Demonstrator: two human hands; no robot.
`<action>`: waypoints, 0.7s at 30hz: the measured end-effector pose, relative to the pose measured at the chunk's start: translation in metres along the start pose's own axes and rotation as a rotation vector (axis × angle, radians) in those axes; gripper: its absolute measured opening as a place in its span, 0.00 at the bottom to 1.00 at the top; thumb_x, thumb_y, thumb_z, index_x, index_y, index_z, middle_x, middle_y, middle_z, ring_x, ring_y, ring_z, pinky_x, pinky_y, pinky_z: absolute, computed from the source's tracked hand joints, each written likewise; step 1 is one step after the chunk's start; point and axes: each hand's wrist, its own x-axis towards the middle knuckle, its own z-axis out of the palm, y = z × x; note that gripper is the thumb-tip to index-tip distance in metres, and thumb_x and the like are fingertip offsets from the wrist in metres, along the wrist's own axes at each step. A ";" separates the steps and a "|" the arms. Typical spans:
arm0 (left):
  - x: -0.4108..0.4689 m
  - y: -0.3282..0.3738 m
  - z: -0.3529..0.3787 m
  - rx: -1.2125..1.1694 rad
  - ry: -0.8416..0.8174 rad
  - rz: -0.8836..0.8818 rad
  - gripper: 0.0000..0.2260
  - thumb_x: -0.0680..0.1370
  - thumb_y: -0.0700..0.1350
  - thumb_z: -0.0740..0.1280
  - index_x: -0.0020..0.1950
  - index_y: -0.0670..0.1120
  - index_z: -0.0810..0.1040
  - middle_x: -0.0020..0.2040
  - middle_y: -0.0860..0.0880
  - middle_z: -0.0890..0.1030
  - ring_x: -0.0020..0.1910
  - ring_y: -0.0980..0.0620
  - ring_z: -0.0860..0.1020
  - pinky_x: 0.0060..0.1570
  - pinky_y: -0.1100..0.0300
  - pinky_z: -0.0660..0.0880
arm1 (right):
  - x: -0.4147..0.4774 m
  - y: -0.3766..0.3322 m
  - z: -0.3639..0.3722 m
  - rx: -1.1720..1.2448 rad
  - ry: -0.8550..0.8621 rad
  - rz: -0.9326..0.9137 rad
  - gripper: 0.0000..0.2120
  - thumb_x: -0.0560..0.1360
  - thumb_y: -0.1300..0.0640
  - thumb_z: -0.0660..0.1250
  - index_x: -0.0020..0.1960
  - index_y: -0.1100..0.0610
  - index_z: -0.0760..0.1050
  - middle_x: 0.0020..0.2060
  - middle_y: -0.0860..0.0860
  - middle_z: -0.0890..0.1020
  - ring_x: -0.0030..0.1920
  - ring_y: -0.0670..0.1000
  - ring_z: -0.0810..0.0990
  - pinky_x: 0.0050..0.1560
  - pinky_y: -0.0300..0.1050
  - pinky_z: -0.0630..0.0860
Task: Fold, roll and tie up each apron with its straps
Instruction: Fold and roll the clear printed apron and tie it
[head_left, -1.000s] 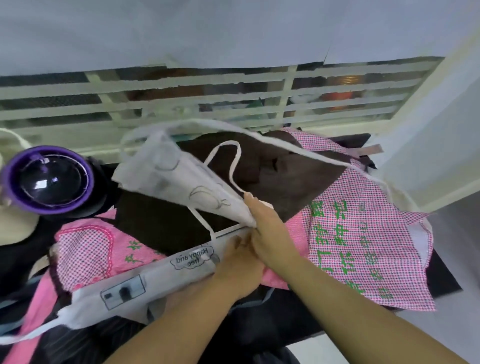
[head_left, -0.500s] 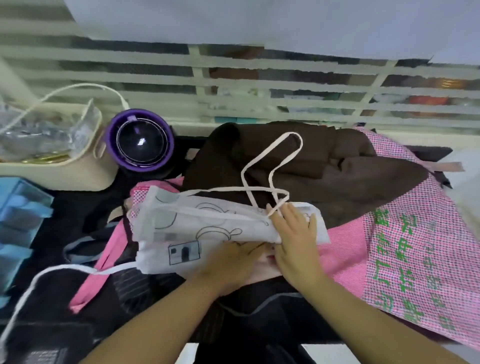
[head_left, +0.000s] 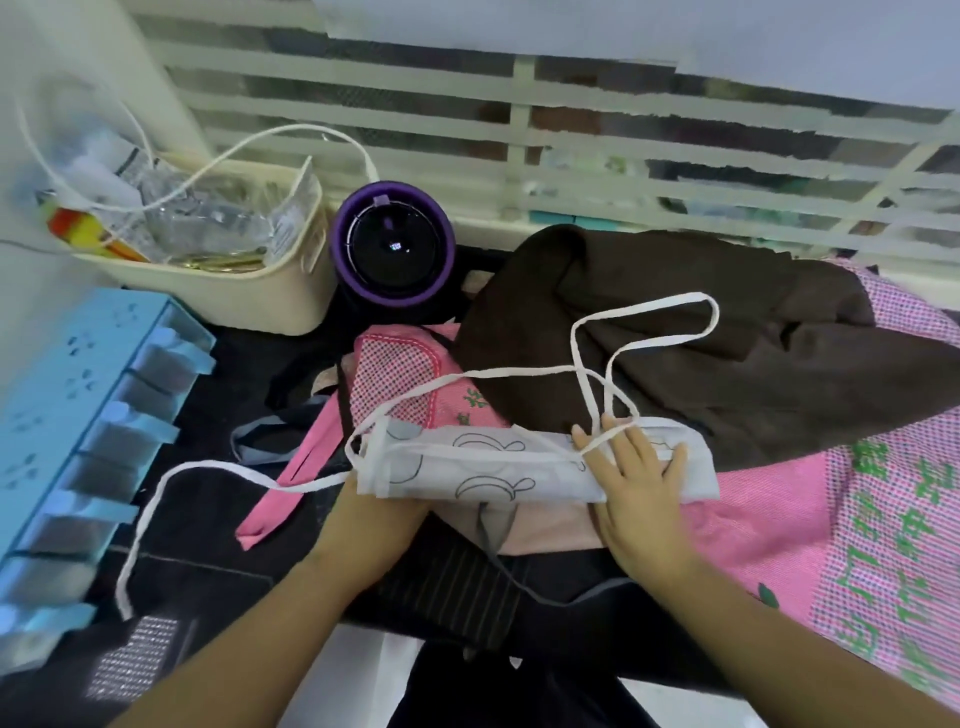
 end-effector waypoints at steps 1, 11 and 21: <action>0.004 -0.008 0.005 -0.070 -0.024 0.008 0.24 0.80 0.55 0.39 0.56 0.48 0.73 0.45 0.47 0.83 0.47 0.55 0.79 0.50 0.61 0.77 | 0.000 -0.004 0.003 -0.029 0.007 -0.024 0.34 0.66 0.59 0.62 0.71 0.46 0.62 0.67 0.57 0.71 0.70 0.59 0.64 0.61 0.77 0.58; 0.012 -0.023 0.002 -0.070 0.132 0.318 0.11 0.82 0.50 0.57 0.63 0.58 0.71 0.62 0.59 0.73 0.61 0.62 0.71 0.63 0.61 0.68 | 0.007 -0.040 0.004 -0.187 -0.091 -0.173 0.27 0.70 0.49 0.55 0.70 0.47 0.67 0.69 0.57 0.71 0.69 0.63 0.69 0.57 0.78 0.61; -0.002 -0.046 -0.017 0.246 0.183 0.139 0.17 0.75 0.51 0.58 0.57 0.47 0.82 0.58 0.45 0.81 0.60 0.42 0.77 0.63 0.41 0.70 | 0.004 -0.022 -0.009 -0.172 -0.164 -0.089 0.29 0.78 0.33 0.43 0.67 0.45 0.71 0.69 0.56 0.72 0.71 0.62 0.65 0.64 0.73 0.49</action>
